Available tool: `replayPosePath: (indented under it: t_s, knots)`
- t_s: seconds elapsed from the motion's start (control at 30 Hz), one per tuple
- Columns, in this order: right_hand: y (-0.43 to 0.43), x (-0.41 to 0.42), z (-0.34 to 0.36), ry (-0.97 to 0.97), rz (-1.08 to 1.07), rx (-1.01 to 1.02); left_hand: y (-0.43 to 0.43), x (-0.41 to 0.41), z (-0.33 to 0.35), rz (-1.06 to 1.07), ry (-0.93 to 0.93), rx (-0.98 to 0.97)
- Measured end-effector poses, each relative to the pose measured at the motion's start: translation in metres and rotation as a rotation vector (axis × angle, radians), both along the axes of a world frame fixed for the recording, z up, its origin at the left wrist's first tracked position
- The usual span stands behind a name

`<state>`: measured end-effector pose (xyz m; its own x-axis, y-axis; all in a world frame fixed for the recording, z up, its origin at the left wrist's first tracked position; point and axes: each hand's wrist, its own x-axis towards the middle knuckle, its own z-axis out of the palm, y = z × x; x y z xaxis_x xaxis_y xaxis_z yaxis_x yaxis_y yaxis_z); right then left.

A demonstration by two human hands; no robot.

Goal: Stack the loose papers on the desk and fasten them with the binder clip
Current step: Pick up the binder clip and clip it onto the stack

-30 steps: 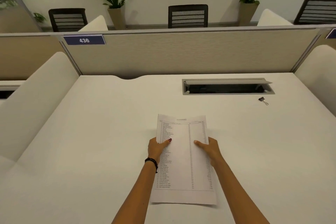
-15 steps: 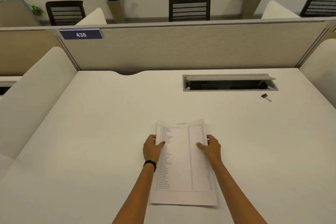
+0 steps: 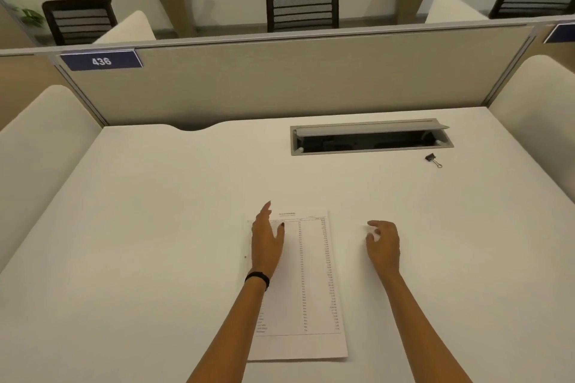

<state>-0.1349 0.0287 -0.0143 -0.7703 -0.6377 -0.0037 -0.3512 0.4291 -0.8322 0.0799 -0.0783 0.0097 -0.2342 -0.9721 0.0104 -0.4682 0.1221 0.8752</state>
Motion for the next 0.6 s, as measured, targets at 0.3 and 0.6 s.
replayPosePath:
  t_s: [0.3, 0.6]
  knots:
    - [0.03, -0.078, -0.021, 0.204, -0.067, 0.061, 0.018, -0.112, -0.011, -0.612, -0.167, 0.061]
    - [0.016, -0.151, -0.027, 0.267, -0.075, 0.064, -0.01, -0.17, -0.041, -0.857, -0.531, -0.036]
